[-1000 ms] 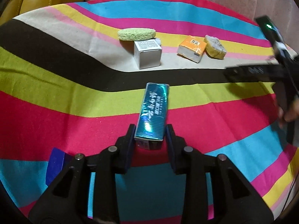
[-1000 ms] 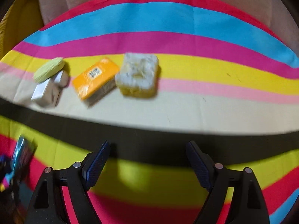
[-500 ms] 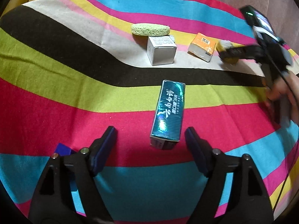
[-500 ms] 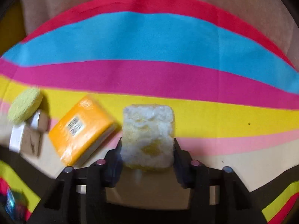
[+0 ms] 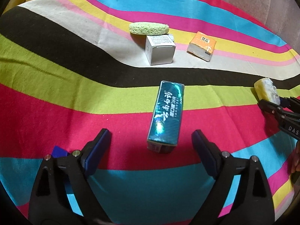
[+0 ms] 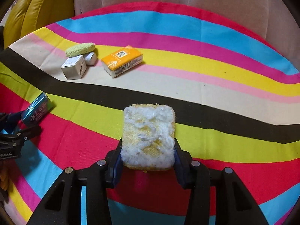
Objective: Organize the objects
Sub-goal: 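Grasp the white sponge with the right tool while the left tool holds the teal box, then carry the teal box and white sponge over the storage box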
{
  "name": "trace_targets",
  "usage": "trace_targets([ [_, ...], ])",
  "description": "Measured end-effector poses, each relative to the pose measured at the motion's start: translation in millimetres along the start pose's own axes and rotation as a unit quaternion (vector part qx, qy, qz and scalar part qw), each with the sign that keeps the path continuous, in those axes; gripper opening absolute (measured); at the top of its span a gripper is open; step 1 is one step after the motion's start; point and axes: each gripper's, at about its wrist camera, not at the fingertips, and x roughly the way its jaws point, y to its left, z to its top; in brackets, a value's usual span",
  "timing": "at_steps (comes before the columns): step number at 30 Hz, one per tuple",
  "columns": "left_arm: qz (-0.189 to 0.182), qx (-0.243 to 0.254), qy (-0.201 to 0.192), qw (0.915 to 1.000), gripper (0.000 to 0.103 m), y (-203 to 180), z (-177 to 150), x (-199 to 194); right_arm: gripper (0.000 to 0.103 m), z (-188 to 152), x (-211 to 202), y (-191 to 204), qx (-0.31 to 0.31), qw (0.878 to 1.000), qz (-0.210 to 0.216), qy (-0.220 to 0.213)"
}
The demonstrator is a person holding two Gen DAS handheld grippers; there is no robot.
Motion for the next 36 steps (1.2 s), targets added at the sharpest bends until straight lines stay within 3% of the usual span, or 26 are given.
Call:
trace_targets([
  [4,0.002,-0.003,0.001,1.0,0.09,-0.1,5.1,3.1,0.047,6.0,8.5,6.2,-0.002,1.0,-0.01,-0.001],
  [6,-0.011,0.011,-0.009,0.9998,0.066,-4.6,5.3,-0.2,0.047,4.4,1.9,3.9,-0.001,1.0,-0.009,-0.001],
  [7,-0.019,0.022,-0.016,0.9995,0.033,-8.4,4.7,-3.9,0.047,4.7,2.4,3.2,0.0,1.0,-0.007,-0.001],
  [12,-0.052,0.03,-0.009,0.9981,0.032,-14.6,-8.7,-16.9,0.048,2.9,0.8,2.7,-0.001,1.0,-0.009,-0.001],
  [17,-0.049,0.04,-0.019,0.9978,0.032,-19.9,-24.1,-28.2,0.048,1.8,1.0,6.0,-0.005,1.0,-0.015,-0.002],
  [36,-0.03,0.056,-0.02,0.9978,0.033,-26.4,-22.1,-25.6,0.048,0.7,4.3,2.5,0.004,1.0,-0.005,-0.003],
])
